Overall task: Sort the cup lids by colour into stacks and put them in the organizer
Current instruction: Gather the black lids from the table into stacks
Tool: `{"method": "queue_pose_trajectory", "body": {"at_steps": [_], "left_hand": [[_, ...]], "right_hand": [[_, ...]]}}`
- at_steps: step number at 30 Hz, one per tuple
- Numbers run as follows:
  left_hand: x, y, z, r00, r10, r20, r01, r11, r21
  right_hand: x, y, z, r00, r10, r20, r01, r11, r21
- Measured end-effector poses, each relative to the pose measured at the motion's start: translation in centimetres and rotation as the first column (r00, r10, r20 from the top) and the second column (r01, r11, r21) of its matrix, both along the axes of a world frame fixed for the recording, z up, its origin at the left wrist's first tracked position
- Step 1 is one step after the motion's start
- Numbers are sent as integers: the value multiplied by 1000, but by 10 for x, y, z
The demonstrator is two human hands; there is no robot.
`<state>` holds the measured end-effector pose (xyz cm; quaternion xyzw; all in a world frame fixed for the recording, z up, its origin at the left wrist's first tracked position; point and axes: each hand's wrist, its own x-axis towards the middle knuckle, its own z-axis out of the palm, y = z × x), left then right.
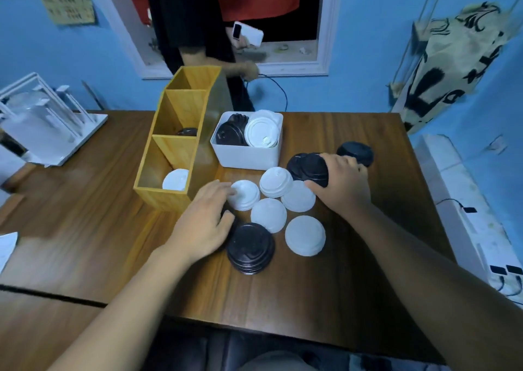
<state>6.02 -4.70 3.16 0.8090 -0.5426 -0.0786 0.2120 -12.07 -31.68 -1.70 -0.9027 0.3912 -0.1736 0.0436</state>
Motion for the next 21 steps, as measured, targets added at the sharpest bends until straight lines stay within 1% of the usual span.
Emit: {"method": "queue_pose_trajectory", "body": {"at_steps": [2,4,7,9,11,12,14,16,17,19,21], "left_hand": [[-9,-19,6,1000,-5,-2,5,1000,-14],[-19,-40,9,1000,-24,-10,24,1000,-1],[-36,-74,10,997,-72,-18,72,997,22],[-47,-97,8,994,-111,-25,112,993,46],[-57,-116,6,986,-162,-50,164,984,61],[-63,-124,6,980,-180,-85,184,982,43],[-75,-135,7,967,-193,-165,189,981,-38],[-85,-140,6,967,-191,-171,174,978,-112],[-89,-141,5,967,-191,-166,171,977,-124],[-93,-141,2,961,-207,-181,189,976,-112],[-94,-141,-4,951,-237,-199,222,971,-93]], "right_hand": [[-2,-2,-2,996,35,78,-37,999,20],[-6,-3,-5,983,69,171,-87,991,101],[-18,-1,-4,933,97,347,-175,964,201],[-26,4,0,898,113,425,-233,942,242],[-35,10,6,875,125,467,-290,908,301],[-40,14,10,868,118,483,-316,881,352],[-49,18,16,855,85,511,-372,788,491],[-57,21,20,836,49,546,-430,678,597],[-60,22,22,828,34,560,-450,636,626],[-64,21,24,831,36,555,-464,594,657],[-66,18,25,851,85,518,-462,589,663]]}}
